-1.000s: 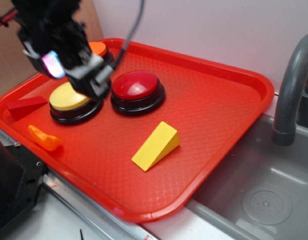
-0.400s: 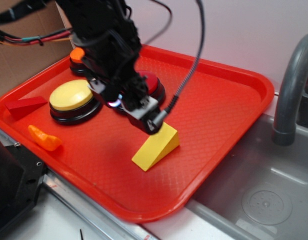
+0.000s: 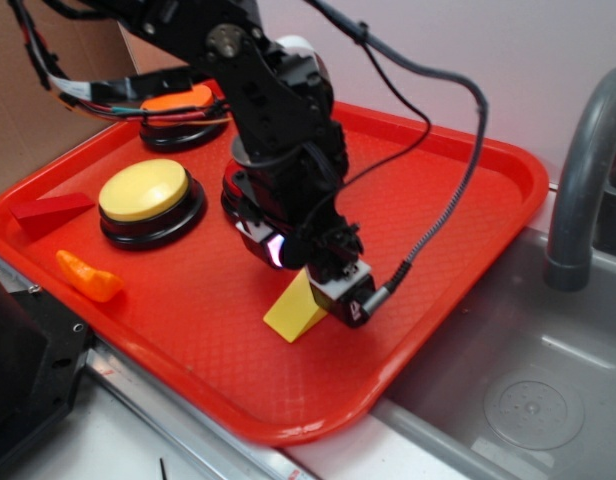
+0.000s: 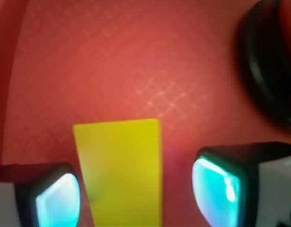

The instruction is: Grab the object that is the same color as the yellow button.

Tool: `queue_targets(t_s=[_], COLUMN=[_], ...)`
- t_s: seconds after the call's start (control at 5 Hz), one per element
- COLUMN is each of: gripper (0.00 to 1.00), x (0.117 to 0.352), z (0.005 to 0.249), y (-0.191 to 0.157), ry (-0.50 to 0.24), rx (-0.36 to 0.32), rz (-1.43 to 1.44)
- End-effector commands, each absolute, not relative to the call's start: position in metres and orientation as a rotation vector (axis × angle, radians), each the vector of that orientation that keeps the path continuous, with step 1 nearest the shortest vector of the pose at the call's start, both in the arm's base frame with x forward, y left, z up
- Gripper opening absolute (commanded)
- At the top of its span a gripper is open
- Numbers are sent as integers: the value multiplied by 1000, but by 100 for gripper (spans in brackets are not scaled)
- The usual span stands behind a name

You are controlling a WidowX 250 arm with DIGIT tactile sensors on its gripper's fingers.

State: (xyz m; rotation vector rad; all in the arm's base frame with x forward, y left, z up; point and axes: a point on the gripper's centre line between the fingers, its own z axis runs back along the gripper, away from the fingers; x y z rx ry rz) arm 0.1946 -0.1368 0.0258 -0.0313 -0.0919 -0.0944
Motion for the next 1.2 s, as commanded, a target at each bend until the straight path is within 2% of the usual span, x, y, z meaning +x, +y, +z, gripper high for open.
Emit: queue_targets(t_s=[0.0,0.2,0.4,0.6,0.8,1.0], gripper=[0,0,0,0,0,0], x=[203,209,208,191,189,185], z=[24,31,75,124,174,207], y=[-147,-140,-120,-93,-74,-60], ry=[-113,-114,-106,-111,-161,-165], rx=[-28,-50,-54,-106,-84,-52], rz=[-114,-92,-114,-80,-71,-16])
